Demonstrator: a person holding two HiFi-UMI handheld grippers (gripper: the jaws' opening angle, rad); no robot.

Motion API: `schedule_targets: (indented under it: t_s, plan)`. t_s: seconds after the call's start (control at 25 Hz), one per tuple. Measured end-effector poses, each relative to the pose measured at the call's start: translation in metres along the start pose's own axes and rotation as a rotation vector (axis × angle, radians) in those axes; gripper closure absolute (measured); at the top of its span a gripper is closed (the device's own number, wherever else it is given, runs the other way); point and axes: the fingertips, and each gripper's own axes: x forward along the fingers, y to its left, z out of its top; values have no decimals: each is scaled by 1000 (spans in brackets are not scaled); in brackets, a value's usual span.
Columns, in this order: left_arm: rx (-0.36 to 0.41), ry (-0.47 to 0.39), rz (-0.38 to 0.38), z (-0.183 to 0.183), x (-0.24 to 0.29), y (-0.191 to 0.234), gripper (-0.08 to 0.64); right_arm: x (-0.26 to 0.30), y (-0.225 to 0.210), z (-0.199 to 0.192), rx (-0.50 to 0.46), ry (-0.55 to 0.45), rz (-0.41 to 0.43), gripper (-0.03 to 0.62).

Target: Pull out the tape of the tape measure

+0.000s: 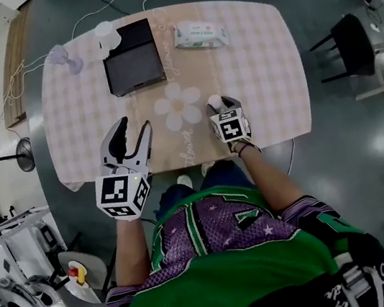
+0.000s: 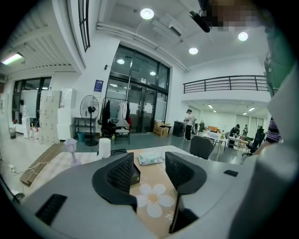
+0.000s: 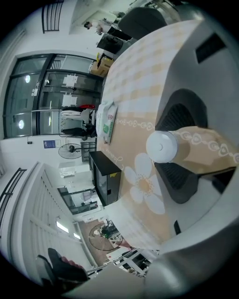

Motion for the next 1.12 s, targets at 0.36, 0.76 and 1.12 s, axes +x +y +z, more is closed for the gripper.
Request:
schedule_targets:
  t_s: [0.36,0.76,1.12]
  plan:
    - [-4,-62,-33,9,-30,5,334,-67,7,42,0,-90,-23,374]
    - [51,-155,-90,34,-68,-6,334,-177,52,116,30,-276,89,374]
    - [93,-208,-172,49,-101,-24,334,-268,116,151,-9,-358,166,374]
